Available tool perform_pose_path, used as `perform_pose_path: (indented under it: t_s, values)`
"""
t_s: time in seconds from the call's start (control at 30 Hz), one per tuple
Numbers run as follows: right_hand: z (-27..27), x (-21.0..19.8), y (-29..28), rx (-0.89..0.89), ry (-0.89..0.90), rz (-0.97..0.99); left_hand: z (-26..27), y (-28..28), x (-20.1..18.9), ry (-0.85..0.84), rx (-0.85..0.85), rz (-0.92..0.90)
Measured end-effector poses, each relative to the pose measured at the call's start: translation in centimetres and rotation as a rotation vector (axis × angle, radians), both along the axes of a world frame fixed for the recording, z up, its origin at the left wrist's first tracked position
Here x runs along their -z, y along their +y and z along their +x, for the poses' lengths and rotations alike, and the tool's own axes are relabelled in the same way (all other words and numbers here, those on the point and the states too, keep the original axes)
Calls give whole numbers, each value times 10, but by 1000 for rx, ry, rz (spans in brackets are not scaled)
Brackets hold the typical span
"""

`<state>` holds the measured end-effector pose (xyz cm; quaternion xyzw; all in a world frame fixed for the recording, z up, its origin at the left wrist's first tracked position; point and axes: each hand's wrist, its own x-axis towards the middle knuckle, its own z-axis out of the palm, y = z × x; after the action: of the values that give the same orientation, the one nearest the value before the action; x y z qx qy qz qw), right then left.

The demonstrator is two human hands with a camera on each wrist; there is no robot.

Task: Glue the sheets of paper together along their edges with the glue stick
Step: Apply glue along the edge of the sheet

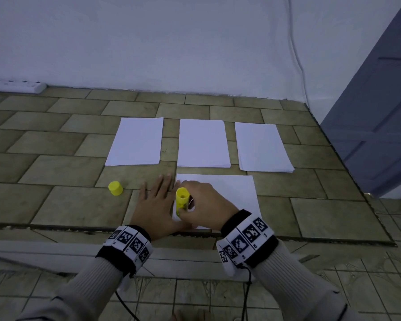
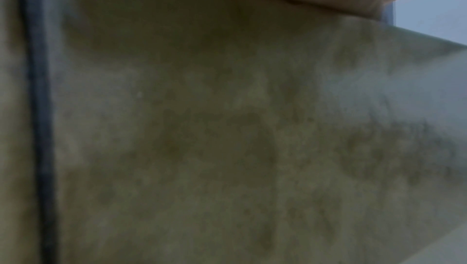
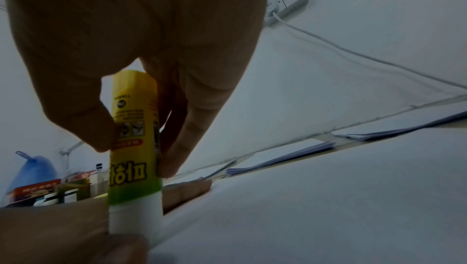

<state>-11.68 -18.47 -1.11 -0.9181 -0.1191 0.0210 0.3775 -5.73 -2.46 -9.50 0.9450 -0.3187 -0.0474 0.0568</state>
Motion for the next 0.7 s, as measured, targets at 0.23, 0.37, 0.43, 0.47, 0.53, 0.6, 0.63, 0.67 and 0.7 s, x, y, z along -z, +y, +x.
perform_pose_path:
  t_s: [0.23,0.37,0.43,0.47,0.53,0.6,0.63,0.67,0.7]
  values:
    - [-16,3,-52,89,54,32,1,-1,-6,35,-32,74]
    - [-36,6,-92,134,7,78,0,-1,-6,32,-35,70]
    - [-45,7,-108,149,-11,94,0,-1,-7,33,-37,84]
    - [-49,7,-115,168,-7,104,0,-1,-7,36,-38,90]
    - [-55,6,-126,222,10,113,0,-1,-7,38,-40,97]
    - [-59,6,-135,264,22,109,0,-1,-7,34,-41,94]
    - [-61,6,-138,274,26,105,0,-1,-7,35,-42,83]
    - [-62,6,-141,279,29,96,0,-1,-6,36,-43,64]
    - [-62,6,-143,280,32,83,0,-1,-6,38,-44,45]
